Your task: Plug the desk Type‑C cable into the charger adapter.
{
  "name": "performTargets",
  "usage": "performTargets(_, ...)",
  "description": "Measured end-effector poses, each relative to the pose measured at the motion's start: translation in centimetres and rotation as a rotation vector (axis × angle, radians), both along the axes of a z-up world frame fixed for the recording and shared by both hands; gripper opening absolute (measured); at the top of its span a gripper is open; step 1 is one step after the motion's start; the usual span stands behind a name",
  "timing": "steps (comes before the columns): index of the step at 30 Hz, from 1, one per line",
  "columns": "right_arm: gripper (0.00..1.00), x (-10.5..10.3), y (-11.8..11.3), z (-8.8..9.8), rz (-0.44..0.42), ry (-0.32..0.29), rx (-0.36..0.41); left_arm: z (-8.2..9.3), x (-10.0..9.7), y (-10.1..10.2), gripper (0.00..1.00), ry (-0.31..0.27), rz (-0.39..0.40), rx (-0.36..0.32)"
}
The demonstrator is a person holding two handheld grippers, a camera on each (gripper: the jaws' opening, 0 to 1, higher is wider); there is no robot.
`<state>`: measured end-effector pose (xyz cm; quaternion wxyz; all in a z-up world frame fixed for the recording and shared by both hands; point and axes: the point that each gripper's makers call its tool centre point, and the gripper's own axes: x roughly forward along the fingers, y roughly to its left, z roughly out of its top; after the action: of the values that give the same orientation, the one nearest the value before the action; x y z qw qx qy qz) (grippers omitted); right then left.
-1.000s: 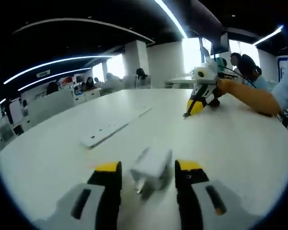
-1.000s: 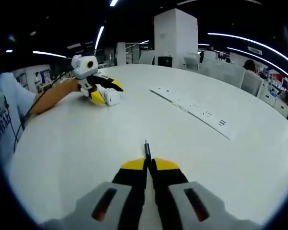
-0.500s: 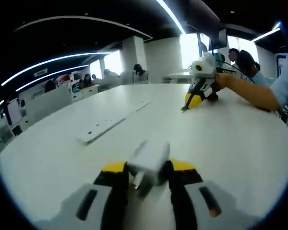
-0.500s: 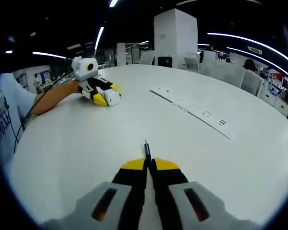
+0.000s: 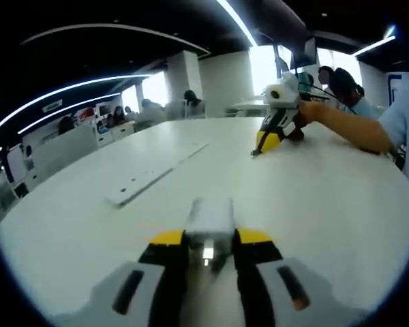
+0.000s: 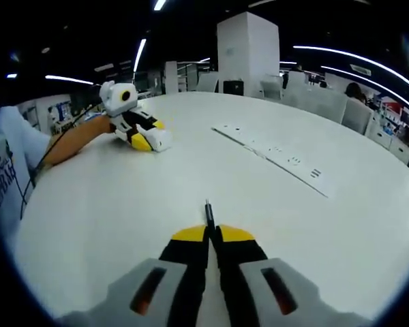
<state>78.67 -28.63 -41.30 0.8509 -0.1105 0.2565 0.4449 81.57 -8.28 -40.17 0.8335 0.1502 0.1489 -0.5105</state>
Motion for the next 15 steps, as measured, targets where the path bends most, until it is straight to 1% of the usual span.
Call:
performTargets(8,0.07,-0.05,0.04,0.01,-0.002,0.003,0.004,0.05,-0.28,-0.17,0.27,-0.002,-0.024,0.006)
performTargets(12,0.07,0.05,0.05,0.02,-0.01,0.02,0.005,0.09,-0.39,-0.17,0.27,-0.001,-0.034,0.002)
performTargets(15,0.07,0.08,0.07,0.01,-0.009,0.022,-0.003,0.11,-0.47,-0.19,0.27,-0.001,-0.04,-0.001)
